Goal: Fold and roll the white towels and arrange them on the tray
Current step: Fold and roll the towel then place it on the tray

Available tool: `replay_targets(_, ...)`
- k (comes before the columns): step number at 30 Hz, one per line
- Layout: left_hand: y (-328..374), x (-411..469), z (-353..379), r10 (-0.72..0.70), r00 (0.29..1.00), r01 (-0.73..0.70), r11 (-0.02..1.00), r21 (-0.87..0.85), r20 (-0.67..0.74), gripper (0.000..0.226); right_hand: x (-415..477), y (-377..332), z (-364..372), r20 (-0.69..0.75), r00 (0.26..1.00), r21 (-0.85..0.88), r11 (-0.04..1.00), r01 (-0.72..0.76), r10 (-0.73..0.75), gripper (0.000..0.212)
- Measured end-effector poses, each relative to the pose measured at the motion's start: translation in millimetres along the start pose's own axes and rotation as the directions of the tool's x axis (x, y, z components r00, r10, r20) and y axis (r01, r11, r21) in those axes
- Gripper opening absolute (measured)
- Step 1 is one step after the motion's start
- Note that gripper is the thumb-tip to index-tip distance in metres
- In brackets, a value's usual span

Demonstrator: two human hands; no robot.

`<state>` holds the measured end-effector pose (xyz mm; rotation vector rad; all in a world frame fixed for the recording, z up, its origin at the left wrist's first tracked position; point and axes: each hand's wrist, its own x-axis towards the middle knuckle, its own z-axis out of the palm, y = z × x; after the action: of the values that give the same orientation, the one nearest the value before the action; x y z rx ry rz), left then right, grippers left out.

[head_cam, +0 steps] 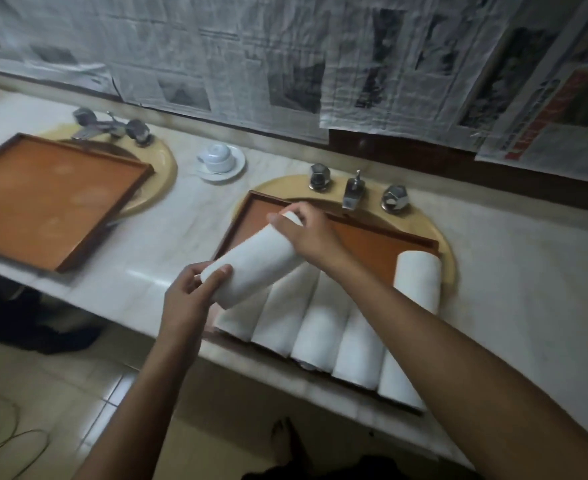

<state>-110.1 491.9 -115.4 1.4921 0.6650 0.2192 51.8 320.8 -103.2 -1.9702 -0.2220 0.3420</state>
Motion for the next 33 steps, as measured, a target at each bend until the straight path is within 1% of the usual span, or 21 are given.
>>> replay_targets(3, -10, 16, -37, 0.01, 0.994, -0.006, 0.999, 0.04, -0.105, 0.028, 33, -21, 57, 0.108, 0.994, -0.131, 0.991, -0.006, 0.021, 0.051)
replay_targets(6, -32, 31, -60, -0.019, 0.987, 0.038, 0.992, 0.118, -0.162, 0.03, 60, -28, 101, 0.199, 0.977, -0.254, 0.967, -0.022, 0.074, 0.053)
replay_targets(7, -39, 36, -65, -0.036, 0.985, 0.061, 0.987, 0.147, -0.171, 0.036, 70, -26, 113, 0.209, 0.973, -0.308, 0.951, -0.029, 0.098, 0.055)
replay_targets(9, -53, 42, -71, -0.076, 0.982, 0.115, 0.967, 0.229, -0.17, 0.044, 84, -24, 131, 0.24, 0.96, -0.416, 0.909, -0.033, 0.145, 0.068)
replay_targets(11, -62, 44, -72, -0.082, 0.985, 0.132, 0.926, 0.353, -0.153, 0.039, 94, -16, 142, 0.275, 0.938, -0.522, 0.852, -0.04, 0.212, 0.08)
replay_targets(13, -66, 47, -72, -0.046, 0.988, 0.112, 0.871, 0.478, -0.146, 0.03, 100, -7, 149, 0.316, 0.912, -0.612, 0.79, -0.014, 0.261, 0.077)
replay_targets(15, -70, 52, -72, -0.03, 0.99, 0.102, 0.839, 0.535, -0.141, 0.028, 101, -3, 150, 0.326, 0.899, -0.683, 0.73, 0.01, 0.292, 0.077)
replay_targets(18, -74, 61, -74, -0.064, 0.99, 0.12, 0.844, 0.522, -0.124, 0.03, 103, -4, 152, 0.282, 0.907, -0.704, 0.71, -0.027, 0.314, 0.083)
replay_targets(19, -74, 62, -74, -0.07, 0.99, 0.123, 0.848, 0.515, -0.122, 0.029, 102, -6, 151, 0.282, 0.907, -0.697, 0.716, -0.031, 0.314, 0.082)
replay_targets(20, -75, 63, -75, -0.078, 0.989, 0.129, 0.858, 0.497, -0.123, 0.028, 101, -6, 148, 0.287, 0.91, -0.679, 0.734, -0.027, 0.298, 0.074)
replay_targets(21, -75, 64, -76, -0.093, 0.988, 0.141, 0.867, 0.477, -0.123, 0.027, 99, -6, 143, 0.305, 0.917, -0.648, 0.761, 0.001, 0.259, 0.061)
replay_targets(23, -76, 60, -75, -0.137, 0.985, 0.171, 0.886, 0.43, -0.109, 0.027, 86, 2, 130, 0.367, 0.918, -0.543, 0.836, 0.082, 0.149, 0.039)
replay_targets(24, -76, 58, -73, -0.149, 0.983, 0.178, 0.897, 0.404, -0.103, 0.027, 79, 7, 124, 0.4, 0.91, -0.494, 0.862, 0.115, 0.108, 0.038)
replay_targets(25, -75, 56, -71, -0.15, 0.983, 0.179, 0.905, 0.386, -0.104, 0.027, 72, 10, 118, 0.438, 0.896, -0.477, 0.864, 0.161, 0.074, 0.044)
replay_targets(27, -73, 53, -67, -0.125, 0.985, 0.16, 0.908, 0.388, -0.115, 0.024, 63, 18, 117, 0.468, 0.884, -0.514, 0.814, 0.27, 0.003, 0.049)
replay_targets(29, -72, 52, -65, -0.093, 0.988, 0.134, 0.905, 0.405, -0.12, 0.024, 61, 19, 123, 0.441, 0.897, -0.536, 0.798, 0.276, -0.015, 0.046)
replay_targets(31, -75, 50, -64, -0.077, 0.989, 0.123, 0.898, 0.422, -0.125, 0.027, 58, 13, 126, 0.429, 0.903, -0.544, 0.788, 0.289, -0.035, 0.041)
replay_targets(33, -79, 47, -66, -0.066, 0.991, 0.111, 0.892, 0.438, -0.116, 0.031, 54, 10, 128, 0.444, 0.895, -0.582, 0.748, 0.321, -0.039, 0.036)
